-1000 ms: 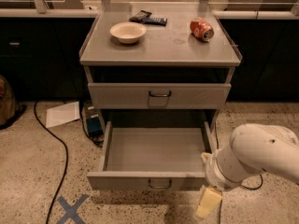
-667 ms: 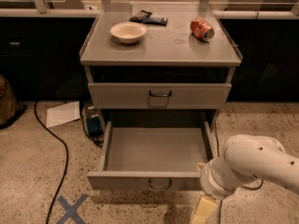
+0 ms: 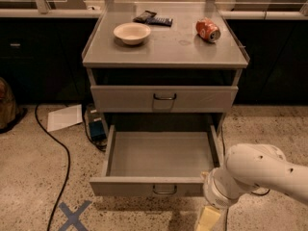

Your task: Close middle drawer

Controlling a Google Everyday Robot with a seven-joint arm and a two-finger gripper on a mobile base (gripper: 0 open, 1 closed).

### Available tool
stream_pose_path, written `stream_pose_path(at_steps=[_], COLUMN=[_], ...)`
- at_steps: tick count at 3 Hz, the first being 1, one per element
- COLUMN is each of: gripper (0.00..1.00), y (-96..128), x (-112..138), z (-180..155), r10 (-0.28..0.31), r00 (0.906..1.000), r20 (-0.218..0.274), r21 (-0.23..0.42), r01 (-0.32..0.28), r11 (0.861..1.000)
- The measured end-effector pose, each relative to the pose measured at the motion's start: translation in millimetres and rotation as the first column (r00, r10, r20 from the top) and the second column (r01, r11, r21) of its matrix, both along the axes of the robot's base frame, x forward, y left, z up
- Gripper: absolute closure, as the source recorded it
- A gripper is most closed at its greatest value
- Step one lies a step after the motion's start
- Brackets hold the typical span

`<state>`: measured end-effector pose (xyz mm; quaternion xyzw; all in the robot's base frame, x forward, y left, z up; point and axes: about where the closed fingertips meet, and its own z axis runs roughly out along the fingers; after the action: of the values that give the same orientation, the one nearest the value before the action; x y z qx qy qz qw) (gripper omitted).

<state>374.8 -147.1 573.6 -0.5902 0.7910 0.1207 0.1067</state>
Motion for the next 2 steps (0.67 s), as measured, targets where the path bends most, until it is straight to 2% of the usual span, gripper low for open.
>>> stream_pose_path(at_steps=[1, 2], gripper=[0.00, 0.00], y=[7, 17], x=[-13, -24], z=[-55, -109], r10=[0.014, 0.008], r00=[0.9981, 0.9914], r20=[-0.060, -0.131], r21=[-0.021, 0.014], r01=[-0.016, -0.007], r11=[1.000, 1.000])
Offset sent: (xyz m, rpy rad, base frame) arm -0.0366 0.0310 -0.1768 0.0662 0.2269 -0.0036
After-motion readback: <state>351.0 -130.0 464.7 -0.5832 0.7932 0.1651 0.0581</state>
